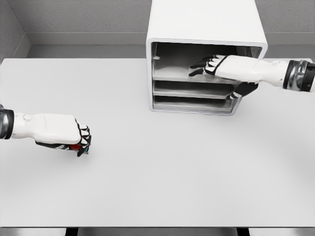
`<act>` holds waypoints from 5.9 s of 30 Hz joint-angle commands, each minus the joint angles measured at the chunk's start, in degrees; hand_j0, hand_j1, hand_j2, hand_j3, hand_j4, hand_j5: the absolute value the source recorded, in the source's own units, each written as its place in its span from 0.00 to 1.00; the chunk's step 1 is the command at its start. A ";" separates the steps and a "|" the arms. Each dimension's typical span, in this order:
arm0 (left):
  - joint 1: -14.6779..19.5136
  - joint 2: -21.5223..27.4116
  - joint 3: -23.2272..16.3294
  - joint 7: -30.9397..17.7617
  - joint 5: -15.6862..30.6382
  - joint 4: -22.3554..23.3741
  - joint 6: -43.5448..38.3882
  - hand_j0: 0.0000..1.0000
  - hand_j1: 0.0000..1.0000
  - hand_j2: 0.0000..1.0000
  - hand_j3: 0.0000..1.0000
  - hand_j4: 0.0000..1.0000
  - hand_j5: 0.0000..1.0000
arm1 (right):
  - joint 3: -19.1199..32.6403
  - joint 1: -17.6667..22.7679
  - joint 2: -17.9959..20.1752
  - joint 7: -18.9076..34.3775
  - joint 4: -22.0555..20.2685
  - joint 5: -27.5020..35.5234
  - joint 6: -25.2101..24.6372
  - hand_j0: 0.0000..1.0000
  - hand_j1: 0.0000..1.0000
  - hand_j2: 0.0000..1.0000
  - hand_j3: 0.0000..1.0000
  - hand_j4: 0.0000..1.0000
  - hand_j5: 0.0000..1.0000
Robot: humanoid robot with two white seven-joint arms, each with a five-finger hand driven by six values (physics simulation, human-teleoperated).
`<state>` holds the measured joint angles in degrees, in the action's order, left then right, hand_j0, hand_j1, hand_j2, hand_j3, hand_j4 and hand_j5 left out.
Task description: Slide open multi-storey tabletop storage cabinets and put open load switch and slide close multi-storey tabletop storage cabinets
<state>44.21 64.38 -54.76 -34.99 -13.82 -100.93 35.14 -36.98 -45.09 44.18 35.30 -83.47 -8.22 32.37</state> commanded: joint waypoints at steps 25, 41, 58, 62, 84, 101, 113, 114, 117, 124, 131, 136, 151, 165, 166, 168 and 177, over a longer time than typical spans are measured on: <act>0.09 0.92 0.09 -0.01 0.37 -0.05 -0.14 0.39 0.39 0.39 0.39 0.39 0.39 | -8.28 -2.64 -2.78 -0.30 -7.14 0.75 -17.52 1.00 1.00 1.00 1.00 1.00 1.00; 0.17 1.27 0.09 -0.01 0.37 -0.05 -0.14 0.39 0.39 0.39 0.39 0.39 0.39 | -8.28 -0.53 0.12 -0.30 -13.39 0.75 -11.19 1.00 1.00 1.00 1.00 1.00 1.00; 0.17 1.27 0.09 -0.01 0.37 -0.05 -0.14 0.39 0.39 0.39 0.39 0.39 0.39 | -12.68 -5.36 -6.39 -0.30 -3.54 -2.67 -24.02 1.00 1.00 1.00 1.00 1.00 1.00; 0.17 1.27 0.09 -0.01 0.37 -0.05 -0.14 0.39 0.39 0.39 0.39 0.39 0.39 | -13.56 -5.36 -6.21 -0.30 -5.30 -2.67 -23.58 1.00 1.00 1.00 1.00 1.00 1.00; 0.26 2.06 0.18 -0.01 0.46 -0.05 -0.14 0.39 0.39 0.39 0.39 0.39 0.39 | -11.36 -2.29 0.20 -0.30 -13.12 -2.94 -18.66 1.00 1.00 1.00 1.00 1.00 1.00; 0.26 2.15 0.26 -0.01 0.46 -0.05 -0.14 0.39 0.39 0.39 0.39 0.39 0.39 | -8.46 1.49 3.10 -0.30 -16.11 -2.76 -10.93 1.00 1.00 1.00 1.00 1.00 1.00; 0.26 2.06 0.35 -0.01 0.90 -0.05 -0.14 0.39 0.39 0.39 0.39 0.39 0.39 | -7.14 3.52 5.48 -0.30 -17.17 -2.67 -4.77 1.00 1.00 1.00 1.00 1.00 1.00; 0.44 1.98 0.35 -0.01 1.68 -0.05 -0.14 0.39 0.39 0.39 0.39 0.39 0.39 | -6.79 3.52 5.48 -0.30 -17.17 -2.67 -4.77 1.00 1.00 1.00 1.00 1.00 1.00; 2.55 2.06 0.44 -0.01 4.32 -0.05 -0.14 0.39 0.39 0.39 0.39 0.39 0.39 | -6.26 3.52 5.13 -0.30 -17.17 -2.41 -4.77 1.00 1.00 1.00 1.00 1.00 1.00; 8.08 1.80 0.70 -0.01 7.22 -0.05 -0.14 0.39 0.39 0.39 0.39 0.39 0.39 | -0.55 6.33 7.59 -0.30 -17.17 1.54 2.63 1.00 1.00 1.00 1.00 1.00 1.00; 12.39 1.27 0.79 -0.01 13.28 0.03 -0.14 0.39 0.39 0.39 0.39 0.39 0.39 | 7.44 11.51 10.66 -0.30 -17.17 3.21 2.63 1.00 1.00 1.00 1.00 1.00 1.00; 14.59 -3.73 0.62 -0.01 13.55 1.17 -0.14 0.39 0.39 0.39 0.39 0.39 0.39 | 23.09 21.79 17.08 -0.30 -17.17 9.36 2.63 1.00 1.00 1.00 1.00 1.00 1.00; 19.51 -17.62 0.00 -0.01 13.02 5.13 -0.14 0.39 0.39 0.39 0.39 0.39 0.39 | 56.32 65.47 20.33 -0.30 -16.99 15.08 2.63 0.85 0.85 0.85 0.85 0.85 0.85; 25.14 -33.18 -0.09 -0.01 11.09 11.72 -0.14 0.39 0.39 0.39 0.39 0.39 0.39 | 47.18 71.72 20.77 -0.30 -17.17 8.84 2.63 0.71 0.71 0.71 0.71 0.71 0.71; 25.57 -33.71 -0.09 -0.01 10.39 12.07 -0.14 0.39 0.39 0.39 0.39 0.39 0.39 | 47.00 71.10 20.77 -0.30 -17.25 8.84 2.63 0.71 0.71 0.71 0.71 0.71 0.71; 25.66 -35.28 -0.09 -0.01 8.11 13.74 -0.14 0.39 0.39 0.39 0.39 0.39 0.39 | 44.99 69.70 20.77 -0.30 -17.17 7.88 2.63 0.71 0.71 0.71 0.71 0.71 0.71; 25.66 -41.70 -2.81 -0.01 0.54 19.11 -0.14 0.40 0.40 0.40 0.40 0.40 0.40 | 39.62 65.31 20.77 -0.30 -17.25 7.52 2.63 0.72 0.72 0.72 0.72 0.72 0.72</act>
<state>69.87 23.68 -57.11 -35.05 -12.30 -82.27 35.21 3.36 18.81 64.87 35.01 -100.64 -1.00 35.11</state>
